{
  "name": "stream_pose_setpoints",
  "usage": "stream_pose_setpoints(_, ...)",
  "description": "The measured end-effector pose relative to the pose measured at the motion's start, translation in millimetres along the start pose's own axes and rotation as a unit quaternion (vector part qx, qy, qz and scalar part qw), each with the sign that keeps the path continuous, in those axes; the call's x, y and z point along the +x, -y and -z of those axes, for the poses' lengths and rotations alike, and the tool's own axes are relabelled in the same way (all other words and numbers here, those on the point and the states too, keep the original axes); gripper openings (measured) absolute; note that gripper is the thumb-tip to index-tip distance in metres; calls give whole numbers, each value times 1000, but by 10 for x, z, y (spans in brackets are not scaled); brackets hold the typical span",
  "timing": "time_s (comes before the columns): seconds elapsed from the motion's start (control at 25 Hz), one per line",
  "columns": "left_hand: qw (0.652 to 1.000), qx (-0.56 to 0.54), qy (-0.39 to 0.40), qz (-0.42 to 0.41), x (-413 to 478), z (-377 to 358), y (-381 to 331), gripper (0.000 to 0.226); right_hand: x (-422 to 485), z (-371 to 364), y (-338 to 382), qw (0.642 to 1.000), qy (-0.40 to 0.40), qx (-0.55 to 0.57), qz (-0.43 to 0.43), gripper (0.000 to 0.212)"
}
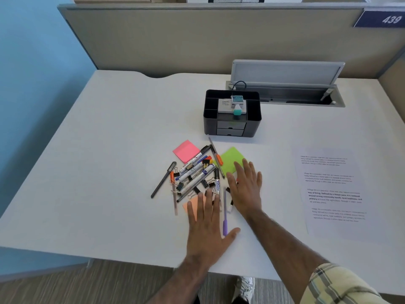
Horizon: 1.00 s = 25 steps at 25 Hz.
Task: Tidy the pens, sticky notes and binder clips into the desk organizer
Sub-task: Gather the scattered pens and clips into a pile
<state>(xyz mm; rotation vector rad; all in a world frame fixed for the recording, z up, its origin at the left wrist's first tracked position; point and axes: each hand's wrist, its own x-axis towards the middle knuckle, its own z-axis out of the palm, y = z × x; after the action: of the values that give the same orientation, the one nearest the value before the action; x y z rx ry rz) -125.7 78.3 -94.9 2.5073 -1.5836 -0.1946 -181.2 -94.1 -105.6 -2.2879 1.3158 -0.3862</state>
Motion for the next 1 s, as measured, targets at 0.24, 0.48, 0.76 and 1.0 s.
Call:
stream_pose_setpoints(0.24,997,27,15,72,78,-15,269,105,-21,85,-164,987,76,-128,57,85)
stream_pose_setpoints(0.48,997,32,17,63,151,32,538,103,-28,29,24,984,95,-142,57,84)
stream_pose_setpoints(0.76,999,27,2,38,176,69,645,101,-63,-80,251,985,98,-134,50,82)
stream_pose_setpoints(1.0,999,37,7,38,165,97,730,101,-96,-145,378,984,107,-138,43,81)
